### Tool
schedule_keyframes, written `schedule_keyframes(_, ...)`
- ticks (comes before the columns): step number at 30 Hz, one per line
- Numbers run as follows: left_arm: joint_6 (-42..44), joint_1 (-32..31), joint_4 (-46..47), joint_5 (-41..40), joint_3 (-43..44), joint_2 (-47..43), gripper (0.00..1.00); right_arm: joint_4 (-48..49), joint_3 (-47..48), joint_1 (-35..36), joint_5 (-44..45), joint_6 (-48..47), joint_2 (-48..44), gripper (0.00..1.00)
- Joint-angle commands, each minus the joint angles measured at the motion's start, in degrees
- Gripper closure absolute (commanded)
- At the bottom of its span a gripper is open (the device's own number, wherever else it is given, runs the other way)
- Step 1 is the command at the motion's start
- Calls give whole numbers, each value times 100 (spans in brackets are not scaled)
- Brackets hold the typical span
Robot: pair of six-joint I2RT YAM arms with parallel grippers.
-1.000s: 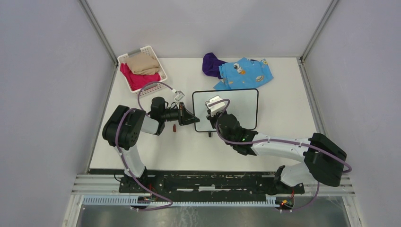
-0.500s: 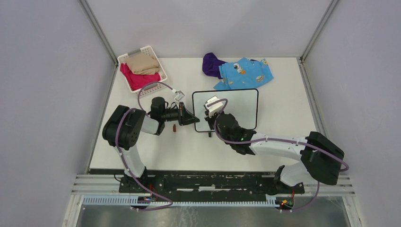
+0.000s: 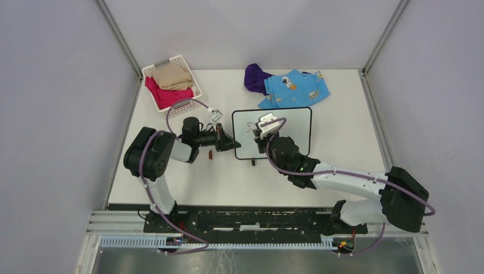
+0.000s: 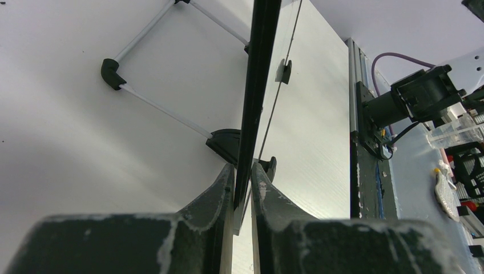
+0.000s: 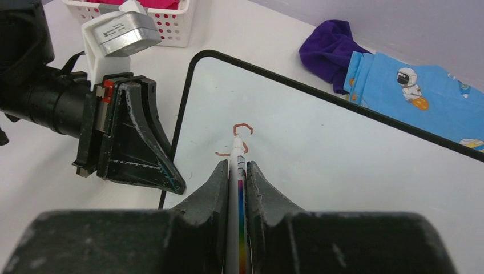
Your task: Write a sentence on the whiteboard
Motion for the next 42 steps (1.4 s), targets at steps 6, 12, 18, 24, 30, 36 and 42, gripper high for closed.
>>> schedule_keyframes(6, 347, 35, -248, -318, 102, -107, 98, 220, -44, -203, 132, -71, -27, 100)
schedule_keyframes(12, 347, 35, -255, -314, 103, -100, 98, 311, -26, -244, 87, -63, 41, 100)
schedule_keyframes(18, 347, 35, -253, -319, 106, -103, 98, 329, 24, -301, 52, -68, 122, 100)
schedule_keyframes(24, 347, 35, -257, -317, 106, -106, 98, 277, 9, -359, 31, -4, 178, 100)
schedule_keyframes(30, 347, 35, -270, -326, 113, -112, 98, 229, -100, -372, 10, 58, 163, 100)
schedule_keyframes(36, 355, 35, -288, -325, 119, -115, 98, 167, -260, -367, -5, 88, 116, 100)
schedule_keyframes(42, 347, 35, -287, -331, 124, -110, 98, 162, -429, -376, -46, 126, 25, 100)
